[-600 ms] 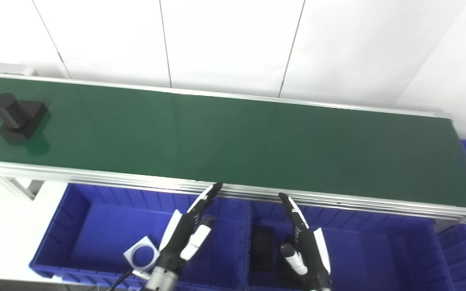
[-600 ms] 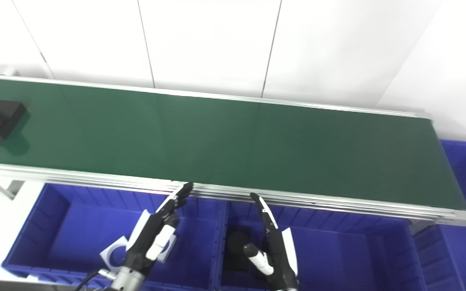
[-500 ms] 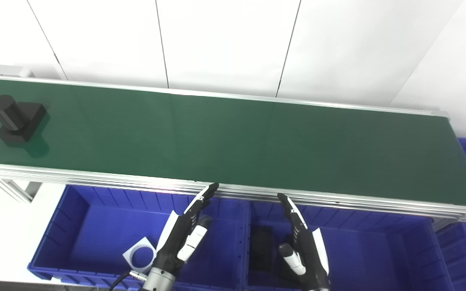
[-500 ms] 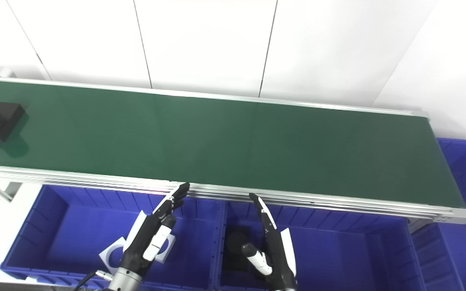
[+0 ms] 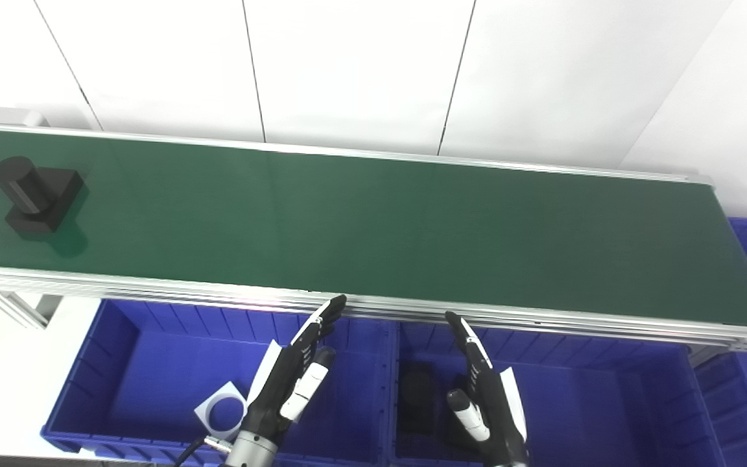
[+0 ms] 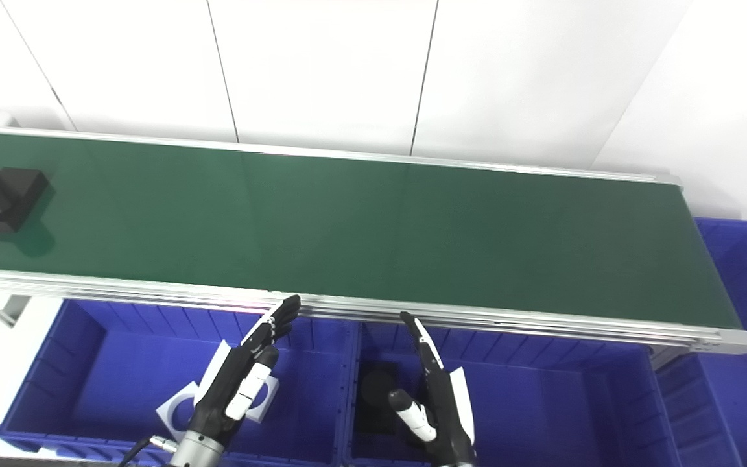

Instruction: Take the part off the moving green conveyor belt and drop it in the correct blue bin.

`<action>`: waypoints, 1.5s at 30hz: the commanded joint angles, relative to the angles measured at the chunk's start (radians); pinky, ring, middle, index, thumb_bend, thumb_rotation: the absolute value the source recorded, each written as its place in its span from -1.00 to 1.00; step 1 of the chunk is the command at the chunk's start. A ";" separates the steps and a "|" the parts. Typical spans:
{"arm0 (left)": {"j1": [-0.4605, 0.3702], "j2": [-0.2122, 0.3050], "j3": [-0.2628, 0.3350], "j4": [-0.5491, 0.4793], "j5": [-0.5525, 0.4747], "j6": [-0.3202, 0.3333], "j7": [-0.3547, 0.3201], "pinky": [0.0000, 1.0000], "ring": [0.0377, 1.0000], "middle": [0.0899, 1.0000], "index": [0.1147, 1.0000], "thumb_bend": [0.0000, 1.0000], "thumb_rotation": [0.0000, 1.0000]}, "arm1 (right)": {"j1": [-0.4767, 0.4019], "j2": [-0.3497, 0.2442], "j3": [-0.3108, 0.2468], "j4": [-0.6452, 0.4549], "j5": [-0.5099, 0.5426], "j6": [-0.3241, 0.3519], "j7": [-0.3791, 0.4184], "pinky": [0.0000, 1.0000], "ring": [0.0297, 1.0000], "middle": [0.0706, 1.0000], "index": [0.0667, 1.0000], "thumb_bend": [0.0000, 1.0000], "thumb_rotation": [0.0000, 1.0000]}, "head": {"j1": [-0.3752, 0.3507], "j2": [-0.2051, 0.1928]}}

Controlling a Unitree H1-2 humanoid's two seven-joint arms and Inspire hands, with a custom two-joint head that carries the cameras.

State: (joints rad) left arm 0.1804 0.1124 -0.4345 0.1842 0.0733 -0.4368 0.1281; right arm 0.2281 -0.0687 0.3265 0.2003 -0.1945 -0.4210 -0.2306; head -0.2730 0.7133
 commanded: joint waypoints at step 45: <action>0.002 -0.056 0.058 -0.031 -0.019 -0.033 -0.093 0.87 0.88 0.85 0.79 0.06 0.86 | 0.002 0.003 -0.001 -0.023 0.016 -0.048 0.056 0.86 0.88 0.86 0.81 0.95 0.92 | 0.035 -0.026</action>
State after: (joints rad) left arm 0.1910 0.0612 -0.3780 0.1693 0.0638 -0.4368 0.0480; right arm 0.2388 -0.0698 0.3210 0.2011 -0.1836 -0.4212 -0.1812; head -0.2378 0.6858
